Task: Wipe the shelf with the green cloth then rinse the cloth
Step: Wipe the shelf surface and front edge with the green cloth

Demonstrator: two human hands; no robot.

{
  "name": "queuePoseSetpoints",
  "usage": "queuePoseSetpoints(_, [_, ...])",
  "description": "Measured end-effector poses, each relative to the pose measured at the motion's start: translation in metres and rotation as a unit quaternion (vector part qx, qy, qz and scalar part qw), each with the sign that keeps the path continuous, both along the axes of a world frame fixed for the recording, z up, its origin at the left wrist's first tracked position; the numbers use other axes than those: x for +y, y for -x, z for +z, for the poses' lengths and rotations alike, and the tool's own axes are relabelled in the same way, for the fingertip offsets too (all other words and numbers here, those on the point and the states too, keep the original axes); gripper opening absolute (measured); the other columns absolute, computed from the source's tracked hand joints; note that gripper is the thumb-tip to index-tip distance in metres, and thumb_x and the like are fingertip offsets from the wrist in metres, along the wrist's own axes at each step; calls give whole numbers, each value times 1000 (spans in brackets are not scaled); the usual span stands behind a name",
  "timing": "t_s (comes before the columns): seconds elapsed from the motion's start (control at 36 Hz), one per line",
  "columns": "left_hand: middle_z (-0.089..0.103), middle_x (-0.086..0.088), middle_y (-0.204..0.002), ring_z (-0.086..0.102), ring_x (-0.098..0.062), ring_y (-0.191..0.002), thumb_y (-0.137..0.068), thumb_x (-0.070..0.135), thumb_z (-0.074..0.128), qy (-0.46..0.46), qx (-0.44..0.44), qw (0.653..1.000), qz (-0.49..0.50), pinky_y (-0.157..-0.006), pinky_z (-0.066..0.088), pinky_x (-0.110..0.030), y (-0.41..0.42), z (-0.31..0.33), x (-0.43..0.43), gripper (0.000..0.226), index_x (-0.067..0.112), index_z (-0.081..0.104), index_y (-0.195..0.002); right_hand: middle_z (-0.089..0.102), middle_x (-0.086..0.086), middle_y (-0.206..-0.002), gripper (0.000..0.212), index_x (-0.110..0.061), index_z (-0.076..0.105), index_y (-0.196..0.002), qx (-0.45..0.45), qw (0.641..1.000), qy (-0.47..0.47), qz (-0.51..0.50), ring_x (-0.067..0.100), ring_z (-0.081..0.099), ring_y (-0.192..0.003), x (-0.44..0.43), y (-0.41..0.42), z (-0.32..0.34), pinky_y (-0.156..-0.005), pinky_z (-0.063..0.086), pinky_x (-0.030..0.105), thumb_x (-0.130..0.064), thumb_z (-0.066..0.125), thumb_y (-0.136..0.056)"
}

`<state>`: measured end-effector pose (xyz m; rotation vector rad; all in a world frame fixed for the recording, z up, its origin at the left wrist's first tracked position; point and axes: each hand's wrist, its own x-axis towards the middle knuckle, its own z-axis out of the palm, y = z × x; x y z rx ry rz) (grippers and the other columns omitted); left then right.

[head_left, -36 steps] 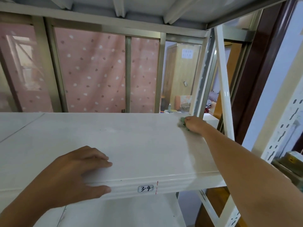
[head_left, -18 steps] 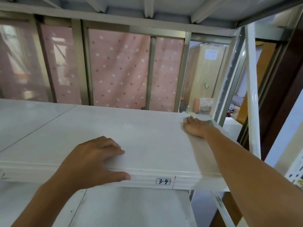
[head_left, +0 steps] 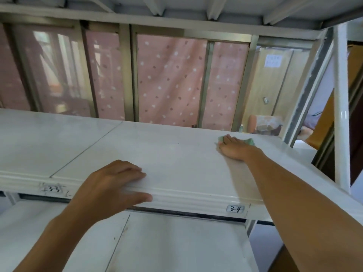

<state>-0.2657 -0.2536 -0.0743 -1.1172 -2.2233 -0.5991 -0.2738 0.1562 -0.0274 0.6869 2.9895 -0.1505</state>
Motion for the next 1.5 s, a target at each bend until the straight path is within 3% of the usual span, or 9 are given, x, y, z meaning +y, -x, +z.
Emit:
queuePoseSetpoints(0.44, [71,9,-108,67,-14,-97,-72,79,56,-8,3,999,52,-82,56,-31,40,-4,-85,71,19,79,-102,-7,1,-170,67,-13,-3,-162,12,999,25,36,20,-2,-157,-101,41,2,-123,-3,40,-48,8,-107])
queuePoseSetpoints(0.78, [72,3,-106,66,-16,-96,-77,80,51,-8,25,997,74,-83,48,-24,64,-10,-138,78,12,77,-105,-6,2,-170,69,-12,-2,-162,18,997,27,63,19,-1,-157,-171,85,-3,-125,-1,39,-50,9,-105])
queuePoseSetpoints(0.97, [72,4,-105,65,-15,-96,-74,85,47,-11,23,993,115,-79,49,-25,79,-8,-178,82,15,77,-103,-3,6,-170,71,-9,-1,-162,20,996,27,80,23,2,-157,-223,113,3,-126,0,42,-50,11,-105])
queuePoseSetpoints(1.08, [72,6,-104,63,-13,-97,-69,77,58,-33,24,990,137,-77,50,-26,90,-9,-202,70,17,78,-100,-1,7,-170,72,-8,1,-162,25,996,30,84,25,4,-156,-249,129,3,-125,2,43,-50,14,-105])
queuePoseSetpoints(1.28, [71,5,-107,65,-16,-99,-75,78,54,-52,12,987,151,-80,53,-31,110,-16,-242,70,18,78,-103,-1,6,-170,74,-8,1,-162,24,995,39,90,25,3,-157,-290,157,0,-126,2,44,-53,14,-103])
queuePoseSetpoints(1.5, [72,11,-98,65,-12,-88,-70,77,58,-32,-3,988,154,-71,49,-23,112,-10,-245,67,21,78,-100,4,8,-170,72,-9,6,-162,40,993,60,94,27,9,-156,-343,184,1,-125,6,43,-51,17,-104])
